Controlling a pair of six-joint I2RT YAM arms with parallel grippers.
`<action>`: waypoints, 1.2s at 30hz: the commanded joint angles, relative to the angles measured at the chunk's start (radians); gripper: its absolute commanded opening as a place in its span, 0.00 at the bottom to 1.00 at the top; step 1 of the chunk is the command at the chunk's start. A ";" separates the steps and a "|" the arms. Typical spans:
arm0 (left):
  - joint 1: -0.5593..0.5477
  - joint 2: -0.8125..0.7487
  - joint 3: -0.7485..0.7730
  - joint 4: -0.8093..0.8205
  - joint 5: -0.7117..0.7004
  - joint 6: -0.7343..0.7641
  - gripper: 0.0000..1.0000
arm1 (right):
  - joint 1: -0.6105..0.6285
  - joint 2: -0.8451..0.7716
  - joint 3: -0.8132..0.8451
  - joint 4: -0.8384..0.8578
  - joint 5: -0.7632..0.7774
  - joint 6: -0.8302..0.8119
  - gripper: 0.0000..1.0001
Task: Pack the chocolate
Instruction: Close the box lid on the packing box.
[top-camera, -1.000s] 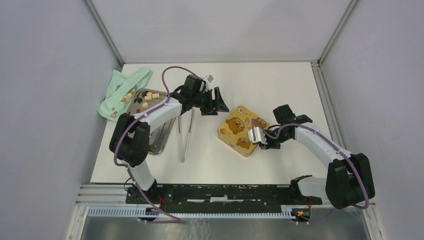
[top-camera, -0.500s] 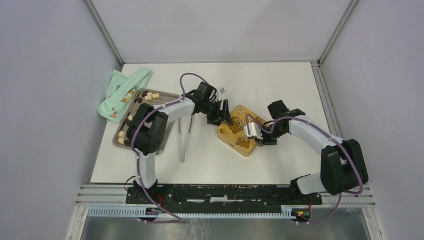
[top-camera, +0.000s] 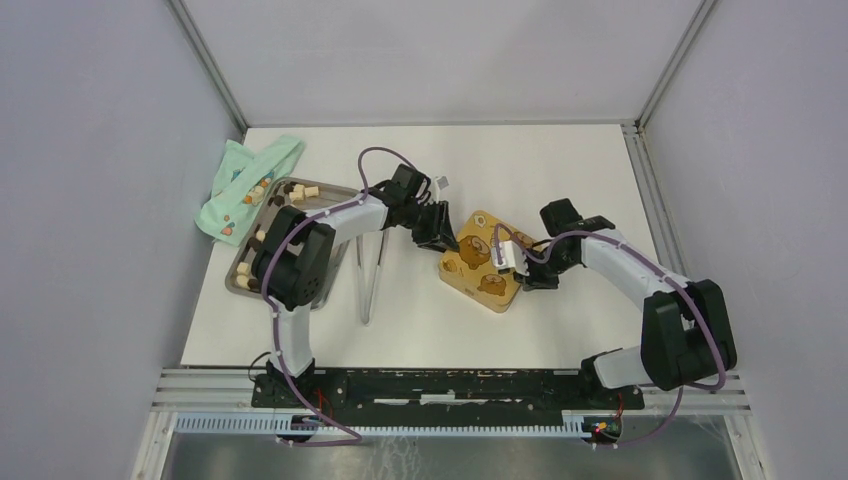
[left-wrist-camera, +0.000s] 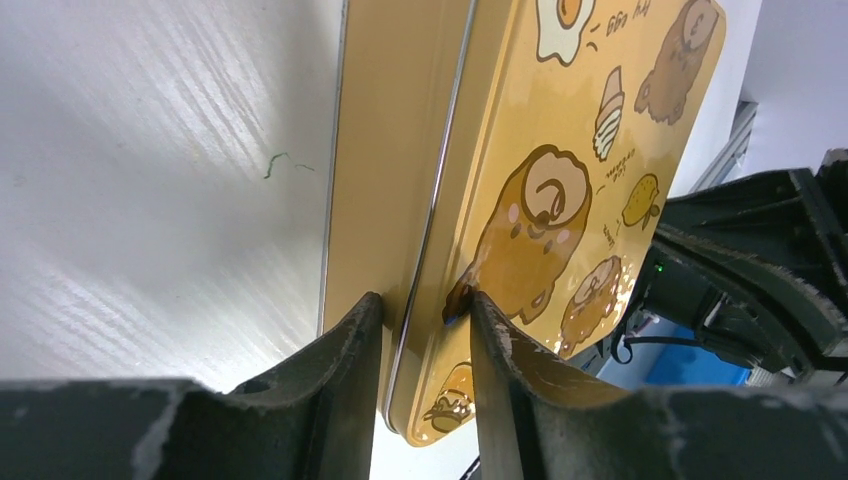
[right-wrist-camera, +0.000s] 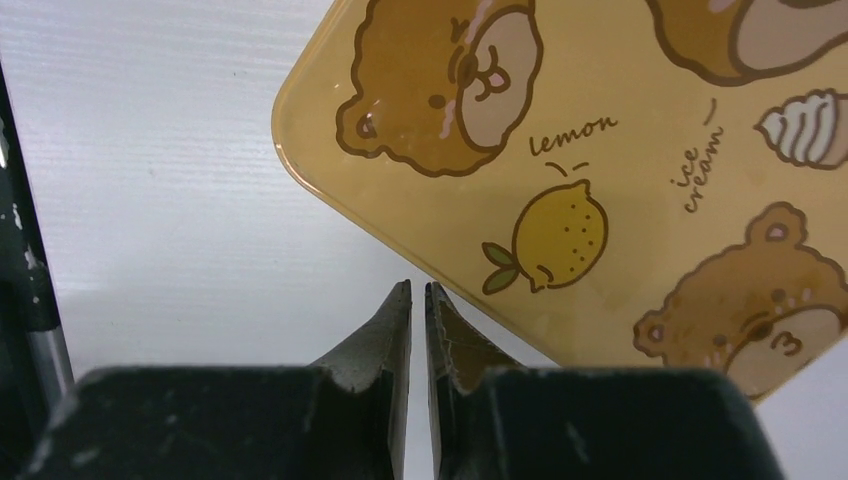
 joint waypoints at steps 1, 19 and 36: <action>-0.016 0.013 -0.044 -0.042 -0.009 0.000 0.31 | -0.048 -0.066 0.083 -0.119 -0.018 -0.135 0.15; -0.068 -0.022 -0.141 0.059 -0.004 -0.123 0.29 | 0.069 0.130 0.328 0.406 0.089 0.680 0.08; -0.118 -0.045 -0.191 0.216 0.007 -0.229 0.28 | 0.037 0.352 0.513 0.137 -0.003 0.598 0.12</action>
